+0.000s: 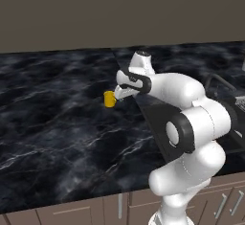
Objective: Move any existing items from the left basin to the right basin for drying. Then move the mug from the counter to the left basin of the sink for washing.
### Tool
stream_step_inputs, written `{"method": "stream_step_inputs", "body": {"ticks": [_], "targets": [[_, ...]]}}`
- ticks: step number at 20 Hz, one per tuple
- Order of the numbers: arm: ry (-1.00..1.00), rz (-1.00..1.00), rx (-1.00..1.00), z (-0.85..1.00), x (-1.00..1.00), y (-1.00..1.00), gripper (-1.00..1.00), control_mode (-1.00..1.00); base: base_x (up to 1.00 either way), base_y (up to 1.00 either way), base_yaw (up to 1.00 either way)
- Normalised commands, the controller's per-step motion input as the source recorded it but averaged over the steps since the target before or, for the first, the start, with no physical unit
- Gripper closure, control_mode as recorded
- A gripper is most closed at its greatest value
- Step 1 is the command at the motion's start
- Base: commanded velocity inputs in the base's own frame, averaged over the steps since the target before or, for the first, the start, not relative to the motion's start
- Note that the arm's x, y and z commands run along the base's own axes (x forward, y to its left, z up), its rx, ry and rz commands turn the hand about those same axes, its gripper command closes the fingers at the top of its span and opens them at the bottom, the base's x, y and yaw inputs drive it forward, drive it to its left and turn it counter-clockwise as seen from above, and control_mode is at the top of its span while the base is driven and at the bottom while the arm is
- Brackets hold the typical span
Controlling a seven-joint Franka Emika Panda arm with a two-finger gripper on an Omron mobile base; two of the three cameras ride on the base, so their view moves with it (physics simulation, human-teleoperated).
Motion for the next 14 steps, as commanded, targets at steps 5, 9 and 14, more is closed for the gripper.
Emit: {"method": "stream_step_inputs", "body": {"ticks": [5,9,14], "targets": [[0.03,0.01,0.00,-0.28,0.40,0.03,-1.00,-1.00,0.00,0.00,0.00],[0.00,0.04,0.00,-0.26,0.26,0.00,-1.00,-1.00,0.00,0.00,0.00],[0.00,0.03,0.00,-0.34,0.31,0.00,-1.00,-1.00,0.00,0.00,0.00]]}}
